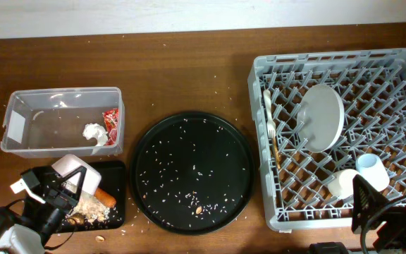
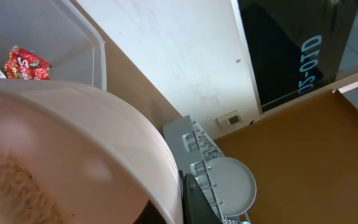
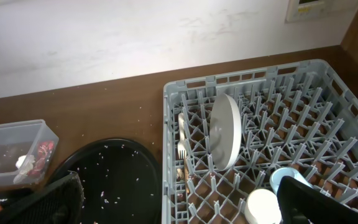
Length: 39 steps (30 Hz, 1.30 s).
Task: Sort waste into correct bins and load items into the dishwasher rack
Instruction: 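Tip the food bowl with the left gripper, pouring rice onto the small black tray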
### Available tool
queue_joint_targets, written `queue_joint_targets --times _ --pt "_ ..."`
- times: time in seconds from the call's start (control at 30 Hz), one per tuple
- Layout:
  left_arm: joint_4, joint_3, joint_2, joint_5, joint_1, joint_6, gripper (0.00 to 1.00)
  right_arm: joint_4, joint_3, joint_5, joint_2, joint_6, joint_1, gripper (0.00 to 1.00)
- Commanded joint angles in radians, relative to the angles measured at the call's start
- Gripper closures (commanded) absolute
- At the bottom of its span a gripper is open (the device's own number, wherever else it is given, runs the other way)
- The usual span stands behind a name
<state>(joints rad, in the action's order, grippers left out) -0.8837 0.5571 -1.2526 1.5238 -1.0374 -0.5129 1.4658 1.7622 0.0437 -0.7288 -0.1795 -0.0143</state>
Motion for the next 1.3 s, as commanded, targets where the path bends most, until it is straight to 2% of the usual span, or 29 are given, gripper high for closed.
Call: queue_joint_targets --times 0.0,0.13,0.17,0.2,0.23,0.3,0.37,0.43,0.47,0.5,0.53,0.57,0.6,0.63,0.67,0.7,0.73,0.77,0.8,0.87,0.9,0.97,1.07,1.27 --pt "0.006 -0.004 0.007 0.05 -0.006 -0.027 1.0 -0.002 -0.002 -0.002 0.003 0.008 0.002 0.01" --pt "-0.01 -0.004 0.007 0.05 -0.006 -0.029 1.0 -0.002 -0.002 -0.002 0.003 0.008 0.002 0.01" --pt "0.013 -0.004 0.007 0.005 -0.006 -0.09 1.0 -0.002 -0.002 -0.002 0.003 0.008 0.002 0.01" --pt "0.052 -0.004 0.006 -0.085 -0.006 -0.044 1.0 -0.002 -0.002 -0.002 0.003 0.008 0.002 0.01" --pt "0.022 -0.004 0.005 -0.098 -0.006 0.024 1.0 -0.002 -0.002 -0.002 0.003 0.008 0.002 0.01" --pt "-0.018 -0.004 0.005 -0.086 -0.005 -0.106 1.0 -0.002 -0.002 -0.002 0.003 0.008 0.002 0.01" --pt "-0.036 -0.004 0.005 -0.058 -0.006 -0.087 1.0 -0.002 -0.002 -0.002 0.003 0.008 0.002 0.01" --pt "0.014 -0.004 0.005 -0.044 -0.006 -0.13 1.0 -0.002 -0.002 -0.002 0.003 0.008 0.002 0.01" --pt "0.023 -0.004 0.005 -0.042 -0.006 -0.064 1.0 -0.002 -0.002 -0.002 0.003 0.008 0.002 0.01" --pt "-0.065 -0.005 0.006 0.023 -0.003 -0.064 1.0 -0.002 -0.002 -0.002 0.003 0.008 0.002 0.01" --pt "-0.082 -0.005 0.006 0.024 0.002 -0.2 1.0 -0.002 -0.002 -0.002 0.003 0.008 0.002 0.01" --pt "-0.05 -0.005 0.006 -0.033 -0.001 -0.257 1.0 -0.002 -0.002 -0.002 0.003 0.008 0.002 0.01" --pt "-0.035 -0.005 0.003 -0.055 -0.003 -0.156 1.0 -0.002 -0.002 -0.002 0.003 0.008 0.002 0.01" --pt "-0.078 -0.005 0.002 -0.016 0.003 -0.111 1.0 -0.002 -0.002 -0.002 0.003 0.008 0.002 0.01" --pt "-0.084 -0.005 0.002 0.014 0.018 -0.216 1.0 -0.002 -0.002 -0.002 0.003 0.008 0.002 0.01" --pt "-0.031 -0.005 0.002 -0.017 0.028 -0.279 1.0 -0.002 -0.002 -0.002 0.003 0.008 0.002 0.01" --pt "-0.004 -0.005 -0.001 -0.025 0.028 -0.171 1.0 -0.002 -0.002 -0.002 0.003 0.008 0.002 0.01" --pt "-0.035 -0.005 -0.001 0.003 0.033 -0.124 1.0 -0.002 -0.002 -0.002 0.003 0.008 0.002 0.01" --pt "-0.032 -0.005 0.002 -0.027 0.045 -0.196 1.0 -0.002 -0.002 -0.002 0.003 0.008 0.002 0.01" --pt "-0.034 -0.005 -0.001 -0.135 0.049 -0.129 1.0 -0.002 -0.002 -0.002 0.003 0.008 0.002 0.01" --pt "-0.083 -0.008 -0.002 -0.139 0.063 -0.165 1.0 -0.002 -0.002 -0.002 0.003 0.008 0.002 0.01" --pt "-0.087 -0.008 -0.002 -0.193 0.087 -0.22 1.0 -0.002 -0.002 -0.002 0.003 0.008 0.002 0.01" --pt "-0.114 -0.005 0.0 -0.103 0.114 -0.196 1.0 -0.002 -0.002 -0.002 0.003 0.008 0.002 0.01" --pt "-0.109 0.1 0.022 0.009 0.383 -0.195 1.0 -0.002 -0.002 -0.002 0.003 0.008 0.002 0.01"
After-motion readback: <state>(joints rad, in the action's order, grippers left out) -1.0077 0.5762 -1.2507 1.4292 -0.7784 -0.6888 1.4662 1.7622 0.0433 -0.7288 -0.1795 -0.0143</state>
